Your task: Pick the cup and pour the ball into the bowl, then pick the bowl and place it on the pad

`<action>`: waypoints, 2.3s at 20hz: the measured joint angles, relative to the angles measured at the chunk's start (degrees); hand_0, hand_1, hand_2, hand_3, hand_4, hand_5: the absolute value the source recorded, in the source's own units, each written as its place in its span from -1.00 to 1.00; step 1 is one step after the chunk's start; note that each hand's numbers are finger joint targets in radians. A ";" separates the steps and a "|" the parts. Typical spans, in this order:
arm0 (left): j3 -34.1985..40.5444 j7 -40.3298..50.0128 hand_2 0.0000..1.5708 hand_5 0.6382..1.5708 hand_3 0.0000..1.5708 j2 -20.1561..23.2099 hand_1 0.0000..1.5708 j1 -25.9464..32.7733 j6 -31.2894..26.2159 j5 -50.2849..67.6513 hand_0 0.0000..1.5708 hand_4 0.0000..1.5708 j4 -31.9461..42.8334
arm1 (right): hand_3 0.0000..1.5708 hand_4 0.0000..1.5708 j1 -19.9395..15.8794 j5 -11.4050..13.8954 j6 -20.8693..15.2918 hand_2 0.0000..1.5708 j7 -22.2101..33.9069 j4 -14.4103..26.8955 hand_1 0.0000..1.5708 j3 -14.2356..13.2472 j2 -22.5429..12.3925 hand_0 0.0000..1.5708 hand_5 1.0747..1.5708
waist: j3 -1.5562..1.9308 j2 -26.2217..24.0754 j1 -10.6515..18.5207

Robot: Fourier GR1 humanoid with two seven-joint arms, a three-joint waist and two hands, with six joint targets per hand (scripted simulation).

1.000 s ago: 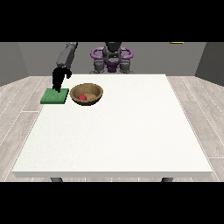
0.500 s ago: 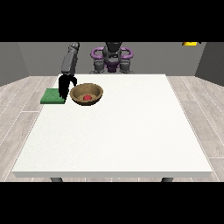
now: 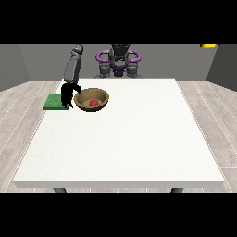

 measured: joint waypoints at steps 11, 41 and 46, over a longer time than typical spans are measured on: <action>1.10 1.27 -1.00 0.94 -1.00 2.24 -1.00 2.03 -1.12 2.75 -1.00 0.30 -1.47 | -1.00 -0.37 -2.70 1.49 -3.99 -1.00 -0.56 2.31 -1.00 1.03 1.14 -1.00 0.94 | -0.39 -0.18 -0.12; 7.93 -3.21 -1.00 0.95 -1.00 8.10 -1.00 8.28 -5.12 5.36 -1.00 0.53 5.82 | -0.14 0.38 -2.10 8.56 -14.47 1.00 31.30 -8.80 1.00 7.19 -17.35 1.00 0.98 | 0.95 -1.98 -4.26; 9.64 -5.20 -1.00 0.95 -1.00 9.94 -1.00 10.39 -6.50 6.31 -1.00 0.54 7.23 | -0.41 0.41 -2.75 7.55 -10.47 1.00 31.80 -5.93 1.00 4.13 -24.30 1.00 0.99 | 0.84 -1.24 -5.82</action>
